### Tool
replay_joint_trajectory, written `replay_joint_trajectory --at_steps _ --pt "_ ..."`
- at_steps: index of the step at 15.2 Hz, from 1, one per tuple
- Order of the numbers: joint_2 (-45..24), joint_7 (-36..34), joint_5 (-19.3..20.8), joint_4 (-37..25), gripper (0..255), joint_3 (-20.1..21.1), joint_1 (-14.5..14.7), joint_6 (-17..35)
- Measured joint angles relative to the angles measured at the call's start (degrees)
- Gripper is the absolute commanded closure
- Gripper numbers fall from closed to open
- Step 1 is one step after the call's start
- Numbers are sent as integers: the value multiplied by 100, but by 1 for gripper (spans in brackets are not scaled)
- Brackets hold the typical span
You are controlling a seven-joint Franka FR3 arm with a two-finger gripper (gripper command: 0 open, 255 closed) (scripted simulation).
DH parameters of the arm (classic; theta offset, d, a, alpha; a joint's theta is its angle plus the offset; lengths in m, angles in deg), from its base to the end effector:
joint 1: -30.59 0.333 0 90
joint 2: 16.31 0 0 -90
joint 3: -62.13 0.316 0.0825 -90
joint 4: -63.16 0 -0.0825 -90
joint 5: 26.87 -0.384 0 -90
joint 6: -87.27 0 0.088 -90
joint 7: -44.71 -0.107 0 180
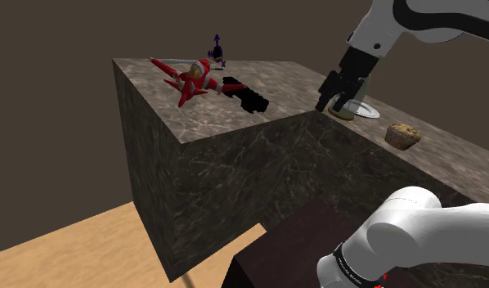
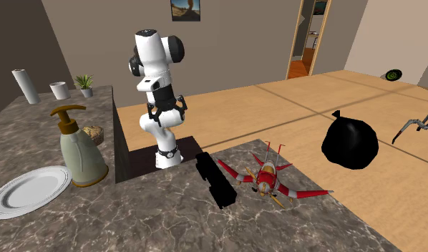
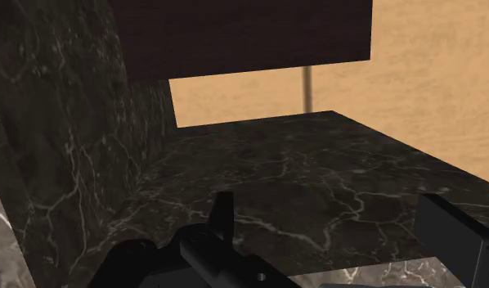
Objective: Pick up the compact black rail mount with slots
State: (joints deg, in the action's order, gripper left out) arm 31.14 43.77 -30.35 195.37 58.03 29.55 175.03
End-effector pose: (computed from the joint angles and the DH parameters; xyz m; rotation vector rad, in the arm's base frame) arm 0.2905 -0.0279 0.6222 -3.0261 0.1217 -0.0819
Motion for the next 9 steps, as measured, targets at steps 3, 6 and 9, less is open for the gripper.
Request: replay_joint_trajectory --at_steps 3,6,9 --pt "-237 -54 -33 -122 0 56 27 106" --pt "-880 -126 -69 -535 0 133 73 311" --pt "-1551 -242 -113 -936 0 243 127 554"
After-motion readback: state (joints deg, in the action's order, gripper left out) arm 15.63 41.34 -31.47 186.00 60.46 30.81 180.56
